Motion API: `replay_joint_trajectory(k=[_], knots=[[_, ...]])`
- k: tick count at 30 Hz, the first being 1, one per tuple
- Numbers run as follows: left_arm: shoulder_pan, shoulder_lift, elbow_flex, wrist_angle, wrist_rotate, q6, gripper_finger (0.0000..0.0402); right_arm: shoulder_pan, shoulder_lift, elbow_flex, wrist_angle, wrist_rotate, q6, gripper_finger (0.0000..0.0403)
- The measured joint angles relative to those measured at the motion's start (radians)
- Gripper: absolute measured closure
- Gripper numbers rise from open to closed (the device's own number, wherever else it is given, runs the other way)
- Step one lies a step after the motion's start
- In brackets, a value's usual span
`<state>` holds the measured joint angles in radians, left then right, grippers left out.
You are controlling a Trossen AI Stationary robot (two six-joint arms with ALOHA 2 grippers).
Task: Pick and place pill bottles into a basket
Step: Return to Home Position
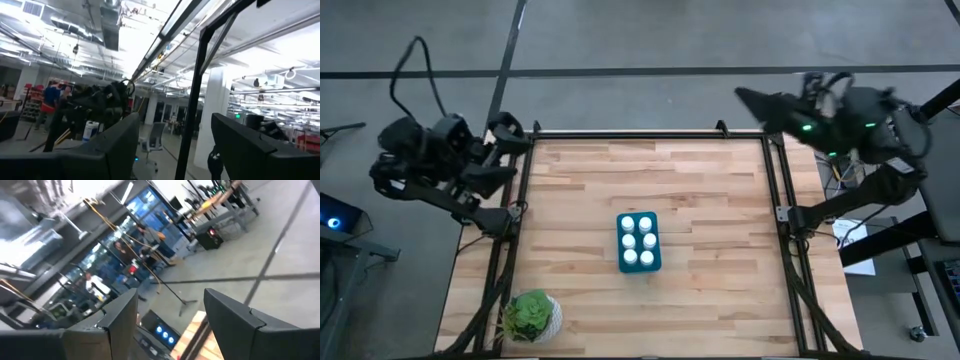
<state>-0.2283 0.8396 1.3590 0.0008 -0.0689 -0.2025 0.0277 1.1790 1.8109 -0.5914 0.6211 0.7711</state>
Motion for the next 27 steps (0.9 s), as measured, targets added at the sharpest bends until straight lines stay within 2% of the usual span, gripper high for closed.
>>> replay_joint_trajectory(k=[6, 16, 27], knots=[[0.0, -0.033, 0.0, -0.001, 0.0, 0.0, 0.0171, 0.0, -0.119, 0.007, -0.001, -0.001, -0.019, 0.0184], [0.0, -0.21, -0.007, 0.003, 0.0, 0.008, 0.0171, 0.0, -0.273, 0.007, -0.003, 0.007, -0.035, 0.0184], [0.0, -0.363, -0.038, 0.011, 0.0, 0.008, 0.0171, 0.0, -0.401, 0.007, -0.003, 0.02, -0.229, 0.0184]])
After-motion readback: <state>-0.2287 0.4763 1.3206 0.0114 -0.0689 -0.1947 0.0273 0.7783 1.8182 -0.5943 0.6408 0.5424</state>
